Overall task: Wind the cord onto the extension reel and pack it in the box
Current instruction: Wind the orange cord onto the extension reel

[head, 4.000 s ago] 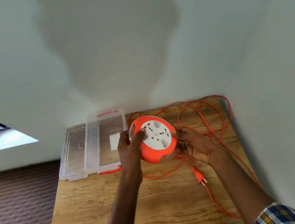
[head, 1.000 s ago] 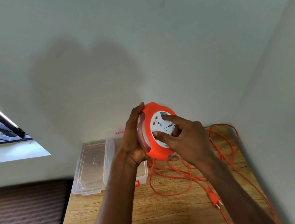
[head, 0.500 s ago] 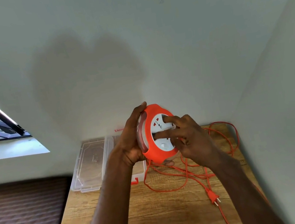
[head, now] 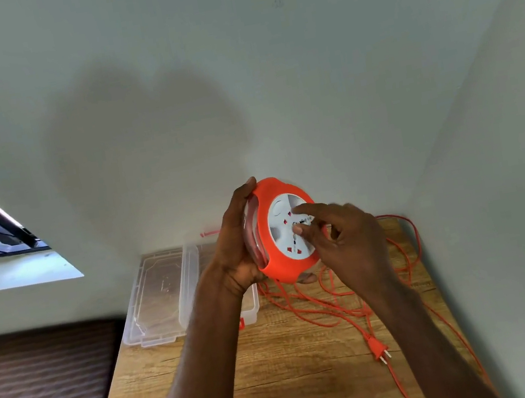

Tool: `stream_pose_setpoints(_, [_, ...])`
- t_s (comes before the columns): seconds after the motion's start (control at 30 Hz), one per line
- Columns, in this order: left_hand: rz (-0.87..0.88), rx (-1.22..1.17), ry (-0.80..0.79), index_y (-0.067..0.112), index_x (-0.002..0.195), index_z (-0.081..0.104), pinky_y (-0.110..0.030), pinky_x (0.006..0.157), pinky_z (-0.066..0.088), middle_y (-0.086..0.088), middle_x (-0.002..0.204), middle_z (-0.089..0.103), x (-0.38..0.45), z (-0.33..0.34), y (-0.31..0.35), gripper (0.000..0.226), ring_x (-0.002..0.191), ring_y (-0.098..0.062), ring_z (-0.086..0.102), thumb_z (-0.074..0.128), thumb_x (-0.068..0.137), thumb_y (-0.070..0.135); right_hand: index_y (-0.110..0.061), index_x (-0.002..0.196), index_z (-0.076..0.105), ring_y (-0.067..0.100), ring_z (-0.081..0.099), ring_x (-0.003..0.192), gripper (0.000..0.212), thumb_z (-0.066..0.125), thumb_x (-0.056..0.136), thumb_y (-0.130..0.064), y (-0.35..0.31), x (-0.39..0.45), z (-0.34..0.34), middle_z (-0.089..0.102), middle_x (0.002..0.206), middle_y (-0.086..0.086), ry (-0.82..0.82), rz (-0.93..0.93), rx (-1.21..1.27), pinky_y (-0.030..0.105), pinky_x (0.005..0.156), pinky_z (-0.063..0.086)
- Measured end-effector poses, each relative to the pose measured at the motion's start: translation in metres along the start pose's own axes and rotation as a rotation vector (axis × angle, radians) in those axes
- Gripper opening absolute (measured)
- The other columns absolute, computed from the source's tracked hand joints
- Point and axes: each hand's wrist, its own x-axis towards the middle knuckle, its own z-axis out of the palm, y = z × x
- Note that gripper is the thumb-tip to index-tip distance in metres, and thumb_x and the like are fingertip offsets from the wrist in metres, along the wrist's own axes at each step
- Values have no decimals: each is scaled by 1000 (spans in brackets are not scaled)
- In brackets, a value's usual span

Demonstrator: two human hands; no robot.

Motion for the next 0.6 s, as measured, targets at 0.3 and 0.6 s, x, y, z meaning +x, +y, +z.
stream_pose_setpoints(0.3, [-99,46,-31,16,125,77,-49,95,59,-14,120,75,0,-14,-1,66,104,-33,73,62,90,70,-50,125,69,12,42,119,66,69,88,4,12,6,-6,45,147,-23,-404,-233,6,16,93,41])
stream_pose_setpoints(0.6, [-38,41,-8,12,134,69,-54,106,49,-19,128,69,2,-7,0,68,116,-37,65,59,94,66,-61,132,50,-3,70,78,59,63,79,-80,-3,1,8,76,83,-20,-55,65,0,25,63,59])
